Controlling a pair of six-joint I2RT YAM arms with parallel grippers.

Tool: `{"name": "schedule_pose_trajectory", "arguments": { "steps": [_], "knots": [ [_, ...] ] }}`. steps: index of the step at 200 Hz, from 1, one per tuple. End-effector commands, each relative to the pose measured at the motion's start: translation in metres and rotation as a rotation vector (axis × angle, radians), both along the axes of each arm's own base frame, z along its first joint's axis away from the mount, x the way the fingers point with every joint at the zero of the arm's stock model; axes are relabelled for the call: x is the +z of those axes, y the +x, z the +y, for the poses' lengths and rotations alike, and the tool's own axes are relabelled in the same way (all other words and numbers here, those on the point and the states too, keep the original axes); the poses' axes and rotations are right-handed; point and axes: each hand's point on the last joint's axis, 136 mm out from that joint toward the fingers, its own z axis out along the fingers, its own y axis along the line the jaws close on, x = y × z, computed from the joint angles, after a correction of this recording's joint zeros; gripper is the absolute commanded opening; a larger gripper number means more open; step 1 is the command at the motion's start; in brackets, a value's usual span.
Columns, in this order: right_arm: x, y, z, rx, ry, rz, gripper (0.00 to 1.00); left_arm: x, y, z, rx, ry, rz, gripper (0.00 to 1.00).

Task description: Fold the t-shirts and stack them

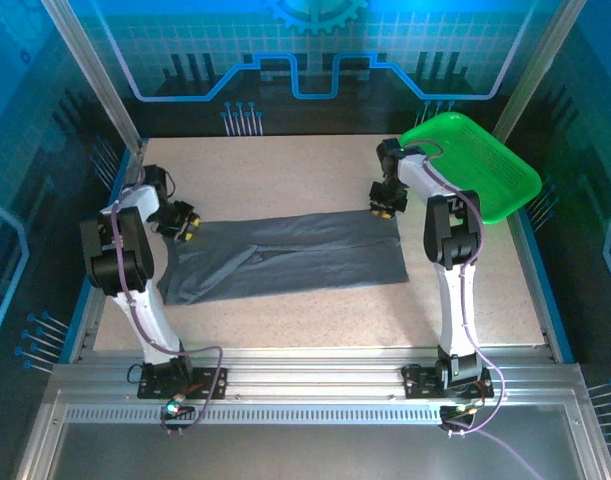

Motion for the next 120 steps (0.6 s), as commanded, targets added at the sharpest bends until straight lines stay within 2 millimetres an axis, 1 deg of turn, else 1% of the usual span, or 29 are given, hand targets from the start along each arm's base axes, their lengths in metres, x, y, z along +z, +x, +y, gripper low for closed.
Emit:
{"name": "schedule_pose_trajectory", "arguments": {
  "steps": [1, 5, 15, 24, 31, 49, 58, 76, 95, 120],
  "knots": [
    [0.036, -0.014, -0.001, 0.040, -0.034, -0.076, 0.22, 0.056, 0.003, -0.017, -0.098, 0.108, -0.164, 0.38],
    [0.036, -0.018, -0.003, 0.029, -0.032, -0.076, 0.21, 0.058, 0.000, -0.024, -0.107, 0.092, -0.175, 0.38],
    [0.032, -0.030, -0.006, 0.003, -0.023, -0.064, 0.21, 0.056, -0.008, -0.041, -0.126, 0.056, -0.168, 0.38],
    [0.023, -0.043, -0.010, -0.018, -0.015, -0.031, 0.21, 0.052, -0.016, -0.055, -0.151, 0.029, -0.163, 0.38],
    [0.018, -0.050, -0.011, -0.023, -0.008, -0.015, 0.21, 0.050, -0.020, -0.065, -0.170, 0.016, -0.166, 0.38],
    [0.008, -0.064, -0.011, -0.010, -0.004, 0.020, 0.21, 0.041, -0.030, -0.084, -0.196, -0.013, -0.152, 0.37],
    [0.005, -0.070, -0.011, -0.006, -0.003, 0.037, 0.20, 0.038, -0.035, -0.089, -0.195, -0.024, -0.144, 0.37],
    [0.003, -0.079, -0.011, 0.009, -0.002, 0.055, 0.20, 0.041, -0.038, -0.094, -0.200, -0.027, -0.153, 0.37],
    [0.002, -0.092, -0.011, 0.026, -0.005, 0.084, 0.20, 0.045, -0.040, -0.095, -0.208, -0.022, -0.153, 0.37],
    [0.003, -0.107, -0.017, 0.035, -0.026, 0.092, 0.19, 0.048, -0.044, -0.094, -0.223, -0.011, -0.149, 0.37]
  ]
}}
